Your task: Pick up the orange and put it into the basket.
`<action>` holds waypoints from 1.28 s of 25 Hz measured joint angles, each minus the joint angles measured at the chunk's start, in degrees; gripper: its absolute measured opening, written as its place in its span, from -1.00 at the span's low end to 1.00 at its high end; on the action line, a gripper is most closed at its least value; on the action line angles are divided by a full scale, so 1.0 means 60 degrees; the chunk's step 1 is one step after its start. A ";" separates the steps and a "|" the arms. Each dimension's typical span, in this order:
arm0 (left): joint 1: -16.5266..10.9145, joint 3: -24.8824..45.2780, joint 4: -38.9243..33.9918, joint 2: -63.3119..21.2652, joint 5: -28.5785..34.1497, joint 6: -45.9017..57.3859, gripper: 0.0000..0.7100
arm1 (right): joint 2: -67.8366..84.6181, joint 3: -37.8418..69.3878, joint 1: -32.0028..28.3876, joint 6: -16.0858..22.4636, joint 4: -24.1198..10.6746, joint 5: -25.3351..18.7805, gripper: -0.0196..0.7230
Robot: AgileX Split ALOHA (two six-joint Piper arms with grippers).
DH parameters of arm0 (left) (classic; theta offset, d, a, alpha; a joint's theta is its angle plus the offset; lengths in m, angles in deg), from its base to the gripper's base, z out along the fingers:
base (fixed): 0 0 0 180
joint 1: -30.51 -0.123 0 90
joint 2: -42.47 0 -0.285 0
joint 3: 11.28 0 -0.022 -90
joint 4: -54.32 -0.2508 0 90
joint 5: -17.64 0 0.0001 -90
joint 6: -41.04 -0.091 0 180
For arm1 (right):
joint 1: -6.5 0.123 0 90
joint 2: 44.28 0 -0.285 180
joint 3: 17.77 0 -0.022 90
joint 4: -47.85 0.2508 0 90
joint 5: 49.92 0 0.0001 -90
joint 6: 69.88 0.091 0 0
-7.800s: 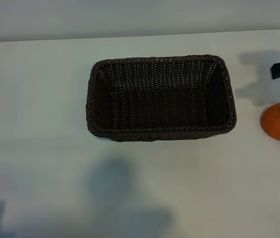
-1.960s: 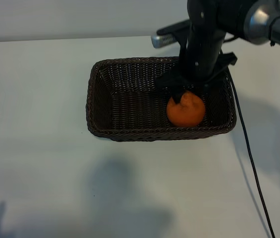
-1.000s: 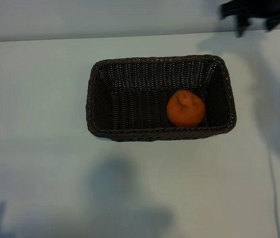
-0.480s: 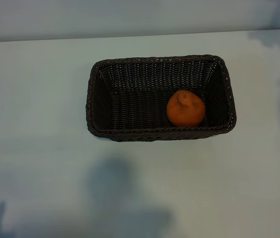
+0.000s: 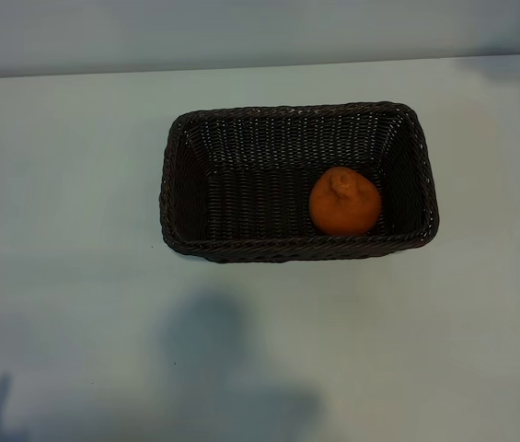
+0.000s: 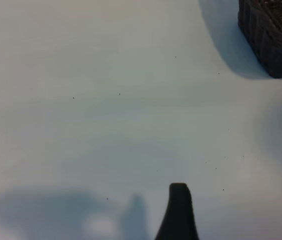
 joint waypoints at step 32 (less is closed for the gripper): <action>0.0000 0.0000 0.0000 0.0000 0.0000 0.0009 0.67 | 1.4308 0.9530 0.0000 0.0249 -0.0116 0.1170 0.53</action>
